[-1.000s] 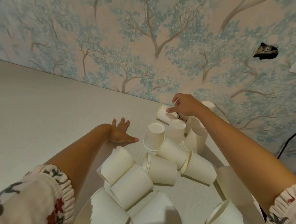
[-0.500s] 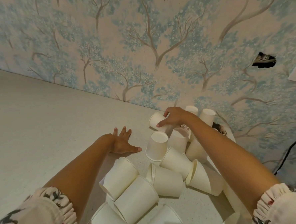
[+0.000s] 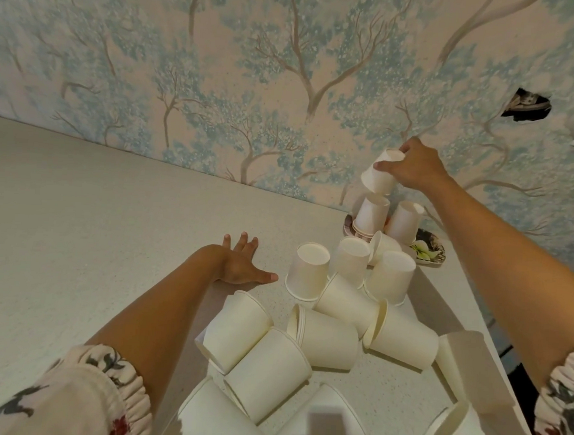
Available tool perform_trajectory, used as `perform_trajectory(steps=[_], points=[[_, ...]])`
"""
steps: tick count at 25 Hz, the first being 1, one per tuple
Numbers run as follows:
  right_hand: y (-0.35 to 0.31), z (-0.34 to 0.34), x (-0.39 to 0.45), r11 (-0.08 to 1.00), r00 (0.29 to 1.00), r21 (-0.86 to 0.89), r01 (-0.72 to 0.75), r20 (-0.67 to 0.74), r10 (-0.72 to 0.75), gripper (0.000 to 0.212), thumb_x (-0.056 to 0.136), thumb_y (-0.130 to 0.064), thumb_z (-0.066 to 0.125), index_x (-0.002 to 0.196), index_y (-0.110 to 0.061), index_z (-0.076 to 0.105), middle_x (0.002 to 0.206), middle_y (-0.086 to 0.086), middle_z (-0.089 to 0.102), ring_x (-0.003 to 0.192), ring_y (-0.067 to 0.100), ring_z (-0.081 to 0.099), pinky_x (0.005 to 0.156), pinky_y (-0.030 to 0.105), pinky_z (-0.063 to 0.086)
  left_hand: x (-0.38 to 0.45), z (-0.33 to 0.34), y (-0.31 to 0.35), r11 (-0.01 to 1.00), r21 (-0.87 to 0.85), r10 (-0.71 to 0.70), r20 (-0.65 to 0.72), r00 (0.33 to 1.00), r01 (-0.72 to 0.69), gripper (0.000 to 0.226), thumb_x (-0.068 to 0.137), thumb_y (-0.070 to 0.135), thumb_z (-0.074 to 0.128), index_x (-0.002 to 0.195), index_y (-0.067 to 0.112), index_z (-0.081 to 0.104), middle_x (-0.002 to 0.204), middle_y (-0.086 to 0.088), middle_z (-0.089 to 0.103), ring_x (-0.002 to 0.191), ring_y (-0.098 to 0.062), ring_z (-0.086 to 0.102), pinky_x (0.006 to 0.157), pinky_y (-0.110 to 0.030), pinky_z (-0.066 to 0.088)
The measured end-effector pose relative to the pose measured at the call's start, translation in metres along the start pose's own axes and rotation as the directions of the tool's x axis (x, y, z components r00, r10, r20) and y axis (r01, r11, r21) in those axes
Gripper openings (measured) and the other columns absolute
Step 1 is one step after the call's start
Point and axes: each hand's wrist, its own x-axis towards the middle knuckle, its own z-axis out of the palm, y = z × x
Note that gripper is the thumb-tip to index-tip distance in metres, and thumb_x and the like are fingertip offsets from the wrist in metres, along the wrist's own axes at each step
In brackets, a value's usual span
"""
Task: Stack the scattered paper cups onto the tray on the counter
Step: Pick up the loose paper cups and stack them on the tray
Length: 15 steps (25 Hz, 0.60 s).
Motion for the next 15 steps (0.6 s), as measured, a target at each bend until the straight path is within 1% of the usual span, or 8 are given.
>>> perform_trajectory(steps=[3,6,11,13,15], points=[[0.002,0.006,-0.003,0.996,1.000,-0.085,0.005,0.015,-0.004,0.077,0.077,-0.049,0.078,0.133,-0.009,0.046,0.135,0.018,0.051,0.120,0.038,0.051,0.086,0.041,0.045,0.001,0.001,-0.001,1.000,0.001,-0.003,-0.001,1.000,0.003,0.105,0.085,0.074,0.042,0.155,0.021,-0.016,0.160,-0.003,-0.027,0.145,-0.035,-0.025,0.117,-0.055,-0.004],[0.004,0.019,-0.008,0.989,0.998,-0.148,-0.004,0.057,0.013,0.079,0.078,-0.048,0.078,0.136,-0.007,0.044,0.138,0.019,0.049,0.124,0.039,0.049,0.090,0.041,0.045,0.002,0.001,-0.002,1.000,0.007,0.000,-0.005,1.000,0.000,0.104,0.085,0.075,0.042,0.155,0.021,-0.015,0.160,-0.003,-0.027,0.145,-0.035,-0.025,0.118,-0.055,-0.004],[0.010,0.021,-0.015,0.987,0.997,-0.158,-0.037,0.068,0.048,0.089,0.076,-0.054,0.077,0.141,-0.006,0.041,0.142,0.019,0.046,0.128,0.038,0.048,0.097,0.043,0.044,0.004,0.002,-0.004,1.000,0.011,0.004,-0.011,1.000,-0.004,0.104,0.085,0.075,0.041,0.155,0.022,-0.015,0.160,-0.003,-0.026,0.146,-0.035,-0.024,0.117,-0.055,-0.004],[0.011,0.016,-0.019,0.990,0.999,-0.138,-0.010,0.050,0.017,0.083,0.077,-0.054,0.076,0.138,-0.007,0.046,0.140,0.017,0.048,0.127,0.036,0.049,0.095,0.040,0.044,0.004,0.002,-0.004,1.000,0.004,0.003,-0.014,1.000,-0.003,0.104,0.085,0.075,0.041,0.155,0.022,-0.014,0.160,-0.003,-0.026,0.146,-0.035,-0.024,0.118,-0.055,-0.004],[0.012,0.008,-0.023,0.995,0.999,-0.089,0.038,0.035,-0.035,0.069,0.077,-0.051,0.077,0.128,-0.010,0.055,0.135,0.013,0.054,0.122,0.031,0.053,0.092,0.037,0.044,0.003,0.002,-0.004,1.000,-0.001,0.005,-0.016,1.000,-0.005,0.104,0.085,0.075,0.042,0.155,0.022,-0.014,0.161,-0.003,-0.025,0.146,-0.035,-0.024,0.118,-0.055,-0.003]])
